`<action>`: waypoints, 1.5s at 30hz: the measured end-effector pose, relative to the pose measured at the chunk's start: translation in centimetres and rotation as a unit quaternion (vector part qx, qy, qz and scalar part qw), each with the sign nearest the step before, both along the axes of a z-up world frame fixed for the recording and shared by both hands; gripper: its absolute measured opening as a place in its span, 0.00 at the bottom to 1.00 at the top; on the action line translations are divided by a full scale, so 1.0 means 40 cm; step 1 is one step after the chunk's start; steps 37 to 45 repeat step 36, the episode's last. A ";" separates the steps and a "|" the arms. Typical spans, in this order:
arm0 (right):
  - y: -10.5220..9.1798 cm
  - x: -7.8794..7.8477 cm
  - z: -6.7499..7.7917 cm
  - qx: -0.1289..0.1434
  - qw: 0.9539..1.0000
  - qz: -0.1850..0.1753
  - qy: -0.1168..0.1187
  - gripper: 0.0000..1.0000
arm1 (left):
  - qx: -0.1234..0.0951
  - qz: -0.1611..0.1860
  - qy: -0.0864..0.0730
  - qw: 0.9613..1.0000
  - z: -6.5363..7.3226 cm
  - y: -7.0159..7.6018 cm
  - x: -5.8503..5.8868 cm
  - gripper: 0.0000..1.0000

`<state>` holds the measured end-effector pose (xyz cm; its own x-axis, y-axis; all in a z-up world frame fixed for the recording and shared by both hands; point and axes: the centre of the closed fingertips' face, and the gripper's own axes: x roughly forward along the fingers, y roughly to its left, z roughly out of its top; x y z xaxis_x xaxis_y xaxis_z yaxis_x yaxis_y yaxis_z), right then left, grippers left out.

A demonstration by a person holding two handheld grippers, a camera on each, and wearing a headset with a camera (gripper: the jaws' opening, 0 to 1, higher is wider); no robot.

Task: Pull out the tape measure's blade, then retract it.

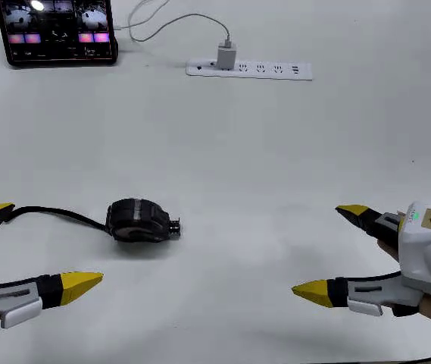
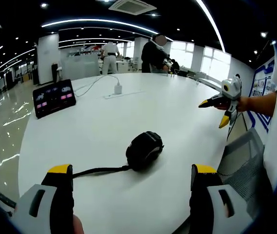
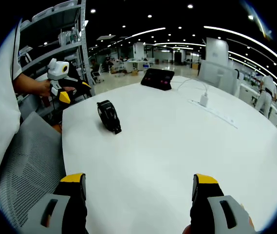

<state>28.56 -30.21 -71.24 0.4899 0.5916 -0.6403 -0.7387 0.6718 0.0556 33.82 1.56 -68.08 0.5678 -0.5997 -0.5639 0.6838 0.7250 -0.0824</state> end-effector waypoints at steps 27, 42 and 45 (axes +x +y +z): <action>-0.017 -0.023 -0.006 -0.015 1.000 0.013 0.008 0.98 | 0.007 -0.055 0.001 0.998 0.007 0.007 -0.034 0.99; -0.019 -0.028 -0.006 -0.017 1.000 0.014 0.008 0.97 | 0.009 -0.067 0.001 0.998 0.007 0.010 -0.038 0.99; -0.019 -0.028 -0.006 -0.017 1.000 0.014 0.008 0.97 | 0.009 -0.067 0.001 0.998 0.007 0.010 -0.038 0.99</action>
